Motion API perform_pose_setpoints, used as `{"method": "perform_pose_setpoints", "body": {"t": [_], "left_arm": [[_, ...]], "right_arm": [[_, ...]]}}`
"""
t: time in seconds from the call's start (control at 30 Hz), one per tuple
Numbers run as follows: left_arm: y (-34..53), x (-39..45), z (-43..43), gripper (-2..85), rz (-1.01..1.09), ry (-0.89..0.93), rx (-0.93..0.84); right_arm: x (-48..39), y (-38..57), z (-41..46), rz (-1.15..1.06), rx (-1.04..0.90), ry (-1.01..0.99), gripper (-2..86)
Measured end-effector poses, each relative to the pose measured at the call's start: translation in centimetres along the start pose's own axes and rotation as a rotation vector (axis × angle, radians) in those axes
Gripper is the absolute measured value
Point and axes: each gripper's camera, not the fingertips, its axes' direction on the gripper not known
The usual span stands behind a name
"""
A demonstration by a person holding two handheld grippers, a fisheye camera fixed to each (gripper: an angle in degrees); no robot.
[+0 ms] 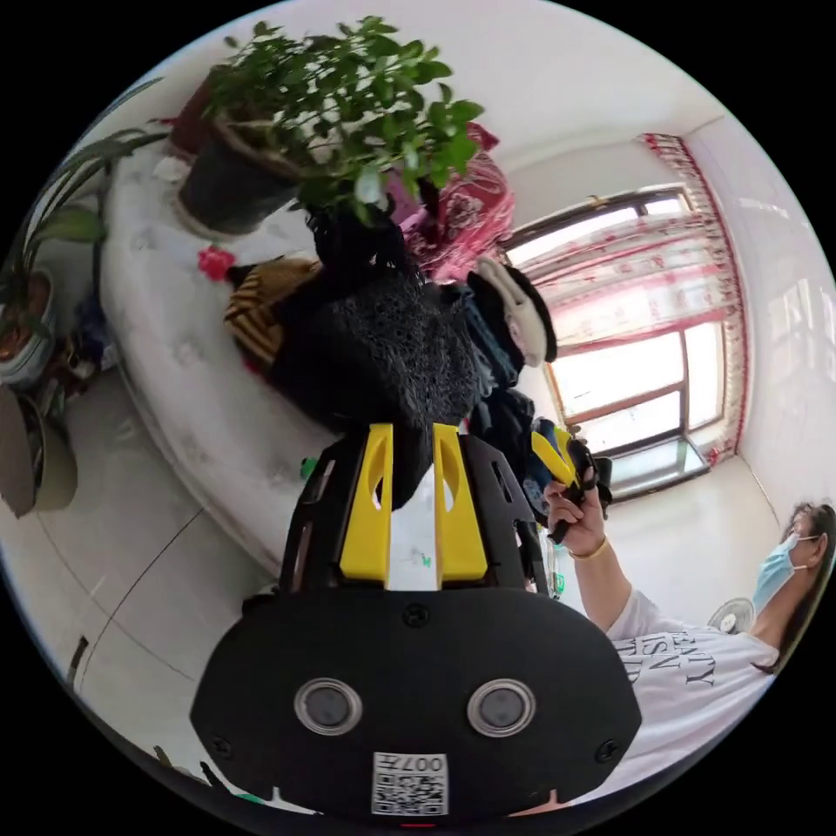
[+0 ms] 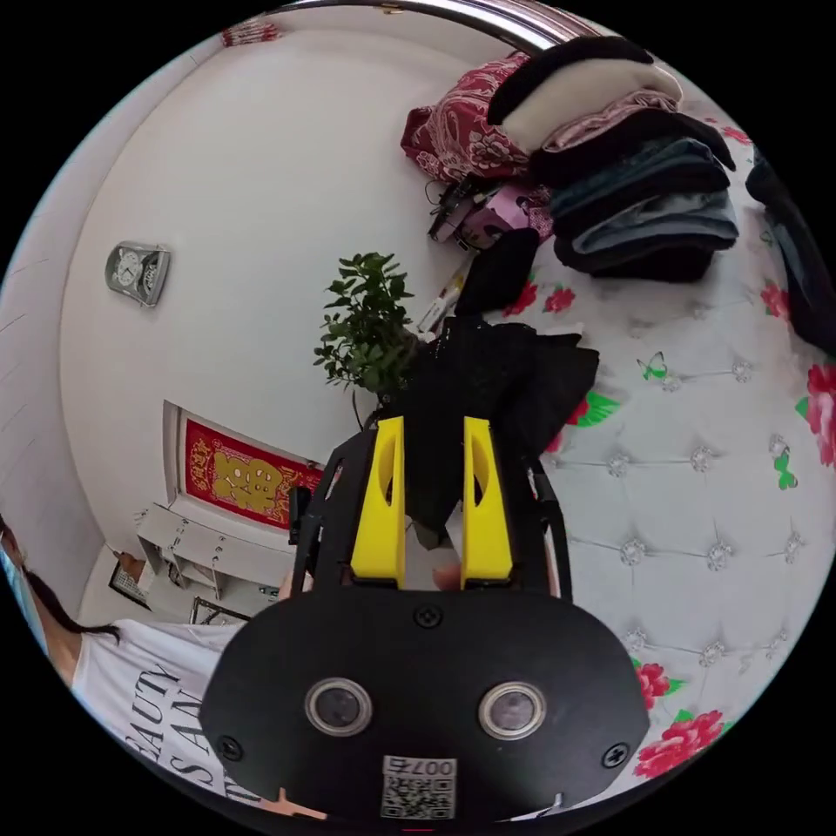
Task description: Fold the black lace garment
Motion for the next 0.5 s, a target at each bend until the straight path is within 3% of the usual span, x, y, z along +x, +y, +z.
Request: {"method": "perform_pose_setpoints", "body": {"t": [0.13, 0.23, 0.33, 0.5], "left_arm": [[6.3, -3.9, 2.1, 4.4, -0.115, 0.005, -0.046], [9.6, -3.6, 3.5, 4.2, -0.103, 0.016, -0.052], [10.5, -0.1, 5.2, 4.0, 0.035, -0.039, -0.089], [12.1, 8.9, 10.4, 4.0, 0.378, -0.004, -0.180]], "right_arm": [[7.3, 6.8, -0.9, 0.099, -0.086, 0.172, 7.3], [12.7, 13.9, -6.7, 0.257, -0.045, 0.352, 8.0], [15.4, 21.3, -14.6, 0.439, 0.065, 0.585, 8.8], [15.6, 33.8, -29.4, 0.806, 0.465, 0.843, 10.9]]}}
